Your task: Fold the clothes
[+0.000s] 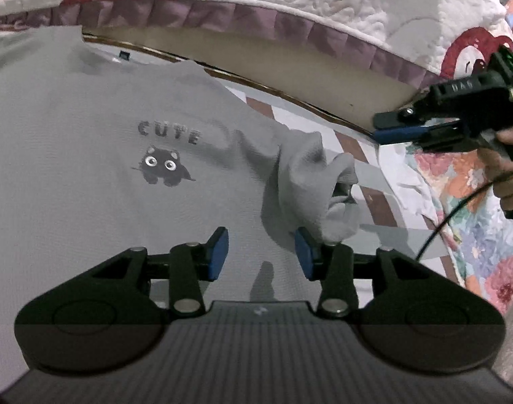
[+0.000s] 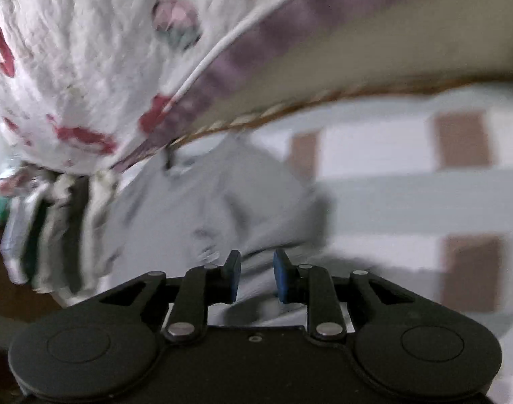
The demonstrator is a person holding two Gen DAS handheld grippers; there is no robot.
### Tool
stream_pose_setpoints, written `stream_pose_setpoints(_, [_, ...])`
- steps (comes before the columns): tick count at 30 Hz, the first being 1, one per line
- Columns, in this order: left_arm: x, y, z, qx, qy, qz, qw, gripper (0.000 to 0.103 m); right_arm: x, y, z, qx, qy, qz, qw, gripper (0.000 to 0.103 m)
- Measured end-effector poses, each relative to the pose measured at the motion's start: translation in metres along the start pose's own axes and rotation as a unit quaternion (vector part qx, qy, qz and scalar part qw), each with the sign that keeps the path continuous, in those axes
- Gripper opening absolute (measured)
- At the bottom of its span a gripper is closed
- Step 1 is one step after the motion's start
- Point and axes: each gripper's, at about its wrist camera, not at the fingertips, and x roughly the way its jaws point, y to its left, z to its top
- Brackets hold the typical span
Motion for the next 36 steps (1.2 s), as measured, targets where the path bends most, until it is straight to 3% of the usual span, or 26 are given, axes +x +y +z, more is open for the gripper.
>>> stream_pose_setpoints(2, [0.003, -0.002, -0.002, 0.002, 0.003, 0.004, 1.0000, 0.044, -0.009, 0.010, -0.006, -0.077, -0.016, -0.068, 0.995, 0.027])
stream_pose_setpoints(4, [0.004, -0.005, -0.004, 0.006, 0.000, 0.009, 0.9999, 0.044, -0.005, 0.028, -0.022, -0.190, 0.000, -0.137, 0.972, 0.027])
stream_pose_setpoints(5, [0.003, -0.006, -0.004, 0.009, -0.005, 0.012, 0.9999, 0.043, 0.000, 0.038, -0.034, -0.251, 0.005, -0.162, 0.954, 0.027])
stream_pose_setpoints(9, [-0.004, -0.008, -0.004, 0.021, -0.022, 0.027, 0.9992, 0.043, 0.023, 0.073, -0.089, -0.473, 0.019, -0.137, 0.870, 0.030])
stream_pose_setpoints(12, [-0.006, -0.005, -0.003, 0.019, -0.025, 0.033, 0.9989, 0.043, 0.043, 0.079, -0.110, -0.551, 0.033, -0.158, 0.819, 0.033])
stream_pose_setpoints(14, [-0.005, -0.003, -0.003, 0.014, -0.023, 0.035, 0.9990, 0.043, 0.055, 0.074, -0.109, -0.566, 0.022, -0.194, 0.801, 0.036])
stream_pose_setpoints(16, [-0.004, -0.001, -0.003, 0.010, -0.021, 0.037, 0.9991, 0.043, 0.062, 0.065, -0.097, -0.545, -0.006, -0.212, 0.811, 0.044])
stream_pose_setpoints(19, [-0.002, 0.000, -0.004, 0.010, -0.018, 0.039, 0.9990, 0.043, 0.062, 0.049, -0.081, -0.490, -0.038, -0.195, 0.849, 0.048])
stream_pose_setpoints(21, [0.000, 0.001, -0.005, 0.009, -0.014, 0.040, 0.9991, 0.043, 0.063, 0.042, -0.076, -0.467, -0.043, -0.166, 0.867, 0.048])
stream_pose_setpoints(22, [0.001, 0.001, -0.005, 0.008, -0.011, 0.043, 0.9990, 0.043, 0.063, 0.038, -0.076, -0.457, -0.040, -0.143, 0.877, 0.037])
stream_pose_setpoints(23, [0.001, 0.001, -0.006, 0.008, -0.010, 0.046, 0.9989, 0.043, 0.059, 0.035, -0.074, -0.437, -0.036, -0.114, 0.891, 0.013])
stream_pose_setpoints(24, [0.001, 0.002, -0.006, 0.009, -0.009, 0.049, 0.9987, 0.044, 0.054, 0.031, -0.072, -0.415, -0.035, -0.086, 0.905, 0.004])
stream_pose_setpoints(26, [0.002, 0.003, -0.007, 0.008, -0.006, 0.051, 0.9986, 0.044, 0.020, 0.010, -0.061, -0.318, -0.099, -0.048, 0.942, 0.004])
stream_pose_setpoints(27, [0.003, 0.003, -0.007, 0.008, -0.004, 0.052, 0.9986, 0.044, -0.001, -0.017, -0.056, -0.220, -0.148, -0.026, 0.964, 0.004])
stream_pose_setpoints(28, [0.003, 0.004, -0.008, 0.007, -0.002, 0.052, 0.9986, 0.044, -0.013, -0.047, -0.054, -0.117, -0.175, -0.007, 0.978, 0.004])
stream_pose_setpoints(30, [0.005, 0.005, -0.009, 0.006, 0.003, 0.052, 0.9986, 0.044, -0.020, -0.104, -0.066, 0.037, -0.172, -0.002, 0.984, 0.004])
stream_pose_setpoints(31, [0.008, 0.005, -0.011, 0.007, 0.010, 0.053, 0.9985, 0.044, -0.016, -0.120, -0.076, 0.065, -0.162, -0.027, 0.984, 0.004])
stream_pose_setpoints(33, [0.011, 0.003, -0.014, 0.013, 0.021, 0.056, 0.9981, 0.044, -0.004, -0.137, -0.094, 0.076, -0.159, -0.074, 0.982, 0.000])
stream_pose_setpoints(36, [0.013, -0.004, -0.015, 0.025, 0.030, 0.052, 0.9979, 0.044, -0.007, -0.140, -0.106, 0.082, -0.193, -0.055, 0.976, 0.007])
